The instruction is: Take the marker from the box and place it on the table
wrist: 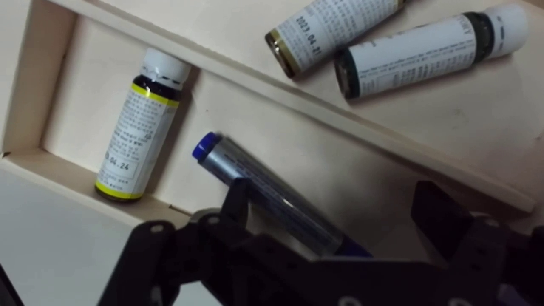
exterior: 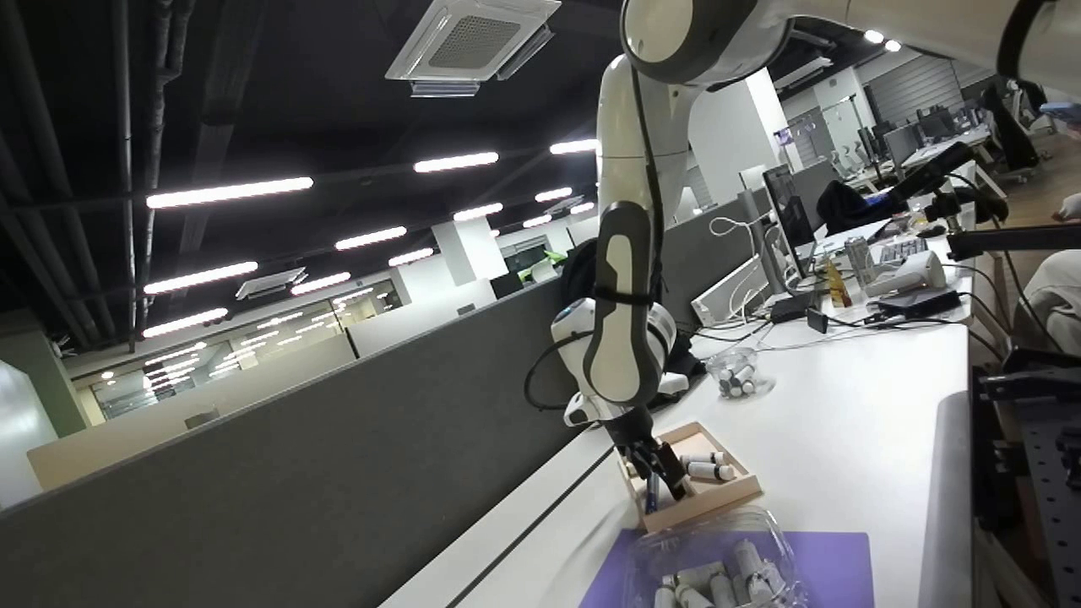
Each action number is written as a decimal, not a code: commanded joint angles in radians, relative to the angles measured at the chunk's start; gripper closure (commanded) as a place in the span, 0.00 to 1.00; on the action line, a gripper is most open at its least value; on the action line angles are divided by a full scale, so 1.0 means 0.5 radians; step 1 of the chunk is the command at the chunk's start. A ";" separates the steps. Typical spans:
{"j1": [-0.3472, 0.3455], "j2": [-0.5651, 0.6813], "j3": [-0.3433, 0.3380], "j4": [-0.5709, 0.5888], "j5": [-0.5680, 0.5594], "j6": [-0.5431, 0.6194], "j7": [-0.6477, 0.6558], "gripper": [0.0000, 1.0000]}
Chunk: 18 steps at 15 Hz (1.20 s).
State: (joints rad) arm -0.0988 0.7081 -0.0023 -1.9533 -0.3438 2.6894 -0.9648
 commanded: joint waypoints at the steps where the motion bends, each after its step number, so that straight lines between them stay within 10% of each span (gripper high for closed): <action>1: -0.017 0.038 0.016 0.077 -0.006 -0.008 -0.008 0.00; 9: -0.033 0.081 0.029 0.178 -0.010 -0.025 -0.105 0.00; 10: -0.041 0.093 0.036 0.191 -0.002 -0.035 -0.119 0.25; 18: -0.086 0.100 0.080 0.196 0.030 -0.031 -0.213 0.74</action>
State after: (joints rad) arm -0.1197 0.7560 0.0164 -1.8708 -0.3413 2.6819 -1.0447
